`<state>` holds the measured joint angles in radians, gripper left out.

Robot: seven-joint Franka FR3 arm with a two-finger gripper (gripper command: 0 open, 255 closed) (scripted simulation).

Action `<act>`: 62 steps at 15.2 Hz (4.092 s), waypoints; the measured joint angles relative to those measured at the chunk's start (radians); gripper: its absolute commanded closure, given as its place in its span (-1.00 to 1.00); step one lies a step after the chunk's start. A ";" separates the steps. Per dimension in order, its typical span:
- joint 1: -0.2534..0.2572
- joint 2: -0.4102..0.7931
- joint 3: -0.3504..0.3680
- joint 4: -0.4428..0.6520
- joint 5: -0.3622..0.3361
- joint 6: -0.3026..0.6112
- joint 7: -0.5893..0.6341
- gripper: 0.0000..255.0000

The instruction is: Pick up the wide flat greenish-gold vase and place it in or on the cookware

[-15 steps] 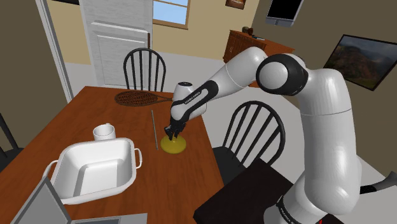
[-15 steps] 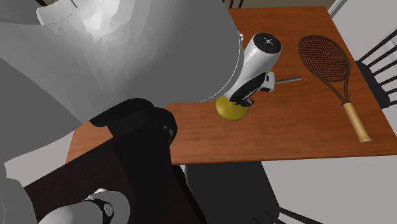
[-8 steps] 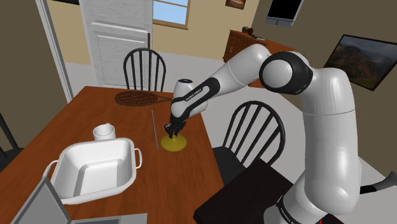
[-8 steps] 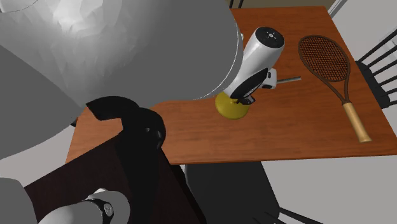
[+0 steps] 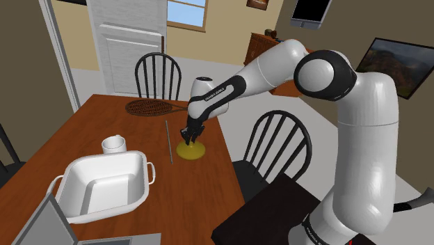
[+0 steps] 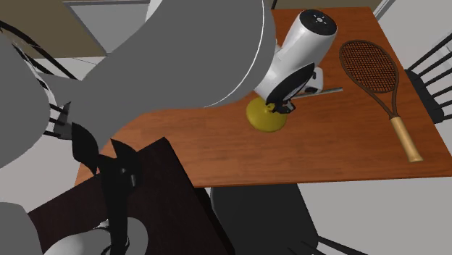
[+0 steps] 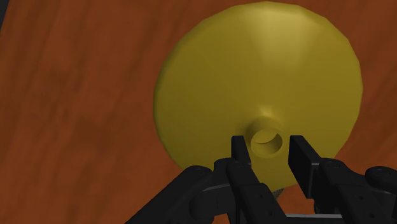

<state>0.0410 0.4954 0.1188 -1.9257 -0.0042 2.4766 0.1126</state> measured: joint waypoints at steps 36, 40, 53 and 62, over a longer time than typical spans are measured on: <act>0.124 -0.151 0.067 0.196 -0.020 -0.340 0.201 1.00; 0.191 -0.095 0.086 0.294 -0.046 -0.383 0.292 1.00; 0.428 0.196 0.112 0.800 -0.129 -0.598 0.529 1.00; 0.504 0.345 0.106 0.985 -0.153 -0.634 0.580 1.00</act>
<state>0.5453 0.8404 0.2249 -0.9405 -0.1571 1.8429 0.6923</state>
